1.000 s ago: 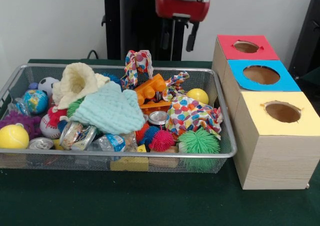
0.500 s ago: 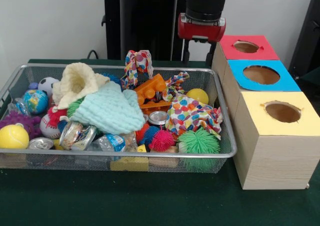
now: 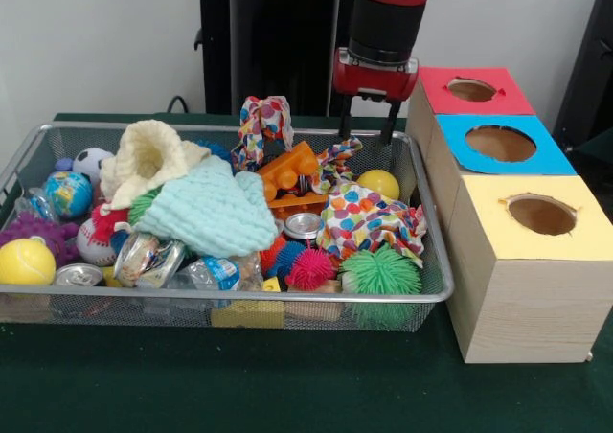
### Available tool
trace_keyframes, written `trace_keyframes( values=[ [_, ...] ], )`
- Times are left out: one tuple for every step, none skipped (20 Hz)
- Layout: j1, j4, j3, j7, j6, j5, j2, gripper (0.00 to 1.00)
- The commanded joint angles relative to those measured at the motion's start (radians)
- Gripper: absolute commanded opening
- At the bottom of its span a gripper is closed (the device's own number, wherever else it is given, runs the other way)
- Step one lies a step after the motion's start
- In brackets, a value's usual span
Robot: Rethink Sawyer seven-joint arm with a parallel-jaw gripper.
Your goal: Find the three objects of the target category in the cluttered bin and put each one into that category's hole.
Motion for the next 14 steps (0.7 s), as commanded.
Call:
trace_keyframes(
  values=[
    [0.036, -0.083, -0.106, 0.21, -0.124, 0.047, 0.088, 1.0],
    [0.041, -0.088, -0.113, 0.207, -0.13, 0.053, 0.09, 1.0],
    [0.045, -0.095, -0.119, 0.205, -0.139, 0.06, 0.094, 1.0],
    [0.049, -0.098, -0.123, 0.201, -0.143, 0.067, 0.095, 1.0],
    [0.057, -0.104, -0.132, 0.201, -0.152, 0.076, 0.096, 1.0],
    [0.06, -0.111, -0.135, 0.199, -0.155, 0.086, 0.096, 1.0],
    [0.067, -0.116, -0.141, 0.197, -0.154, 0.095, 0.095, 1.0],
    [0.073, -0.122, -0.148, 0.199, -0.162, 0.105, 0.097, 1.0],
    [0.077, -0.125, -0.151, 0.198, -0.166, 0.115, 0.099, 1.0],
    [0.084, -0.128, -0.157, 0.199, -0.176, 0.123, 0.102, 1.0],
    [0.094, -0.133, -0.169, 0.201, -0.192, 0.131, 0.109, 1.0],
    [0.104, -0.138, -0.182, 0.203, -0.209, 0.14, 0.115, 1.0],
    [0.111, -0.141, -0.191, 0.202, -0.215, 0.147, 0.121, 1.0],
    [0.109, -0.144, -0.188, 0.194, -0.205, 0.151, 0.127, 1.0]
  ],
)
